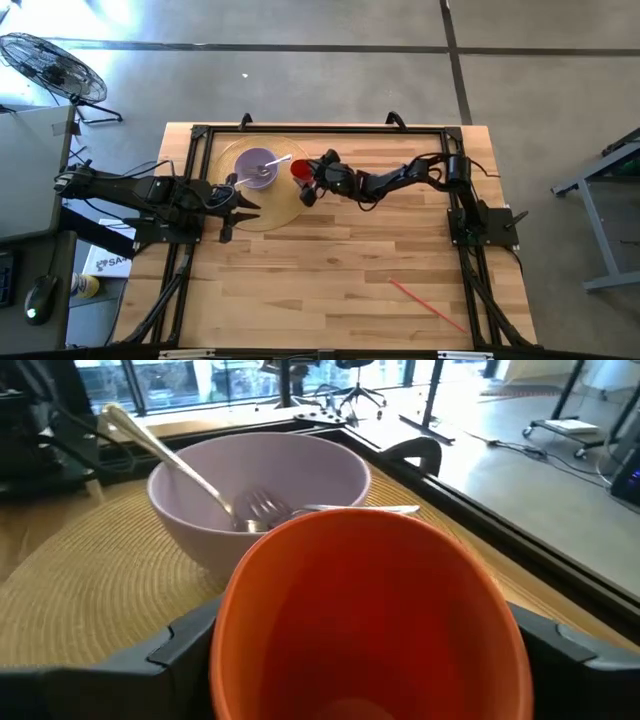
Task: Pick & Place Utensil
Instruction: Put the orange cup on the brown table mat to the top right of the purple bowl
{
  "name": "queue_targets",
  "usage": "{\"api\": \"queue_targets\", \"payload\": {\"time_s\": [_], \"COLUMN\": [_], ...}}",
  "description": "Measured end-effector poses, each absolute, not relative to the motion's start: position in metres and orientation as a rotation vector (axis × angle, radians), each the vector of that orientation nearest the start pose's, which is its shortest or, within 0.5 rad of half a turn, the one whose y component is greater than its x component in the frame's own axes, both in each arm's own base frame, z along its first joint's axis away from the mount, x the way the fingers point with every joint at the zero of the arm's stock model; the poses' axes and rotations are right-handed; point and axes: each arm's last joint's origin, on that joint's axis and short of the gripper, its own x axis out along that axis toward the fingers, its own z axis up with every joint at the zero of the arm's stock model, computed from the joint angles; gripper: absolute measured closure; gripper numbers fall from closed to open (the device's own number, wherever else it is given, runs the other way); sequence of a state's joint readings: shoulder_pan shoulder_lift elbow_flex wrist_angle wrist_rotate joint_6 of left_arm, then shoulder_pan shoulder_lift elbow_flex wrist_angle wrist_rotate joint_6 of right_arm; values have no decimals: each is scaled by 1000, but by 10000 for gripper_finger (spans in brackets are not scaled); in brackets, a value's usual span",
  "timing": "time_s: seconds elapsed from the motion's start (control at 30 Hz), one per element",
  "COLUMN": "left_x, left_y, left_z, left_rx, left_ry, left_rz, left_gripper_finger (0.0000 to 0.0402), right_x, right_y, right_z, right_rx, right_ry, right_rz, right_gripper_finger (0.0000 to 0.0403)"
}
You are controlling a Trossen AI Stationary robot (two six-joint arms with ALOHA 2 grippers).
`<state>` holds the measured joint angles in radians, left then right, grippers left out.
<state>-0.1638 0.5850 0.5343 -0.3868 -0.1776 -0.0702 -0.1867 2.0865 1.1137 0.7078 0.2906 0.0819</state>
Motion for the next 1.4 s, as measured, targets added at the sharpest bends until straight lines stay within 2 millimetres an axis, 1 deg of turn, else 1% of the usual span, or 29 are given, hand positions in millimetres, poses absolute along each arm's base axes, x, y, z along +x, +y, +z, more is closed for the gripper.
{"api": "queue_targets", "payload": {"time_s": [0.2,0.47,0.53,0.77,0.97,1.4], "left_x": [138,139,141,146,148,149], "left_y": [-18,-18,-18,-19,-19,-19], "left_z": [251,249,247,242,241,243], "left_rx": [-11,-23,-20,-9,-7,-8], "left_ry": [374,380,392,429,433,412], "left_rz": [27,19,20,28,29,30], "left_gripper_finger": [305,305,305,304,304,304], "right_x": [421,421,421,422,422,420], "right_y": [-88,-88,-88,-89,-87,-86], "right_z": [140,140,142,143,144,136], "right_rx": [68,70,76,80,77,85], "right_ry": [246,239,218,204,196,284], "right_rz": [-503,-505,-500,-500,-479,-487], "right_gripper_finger": [78,14,7,10,5,4]}}
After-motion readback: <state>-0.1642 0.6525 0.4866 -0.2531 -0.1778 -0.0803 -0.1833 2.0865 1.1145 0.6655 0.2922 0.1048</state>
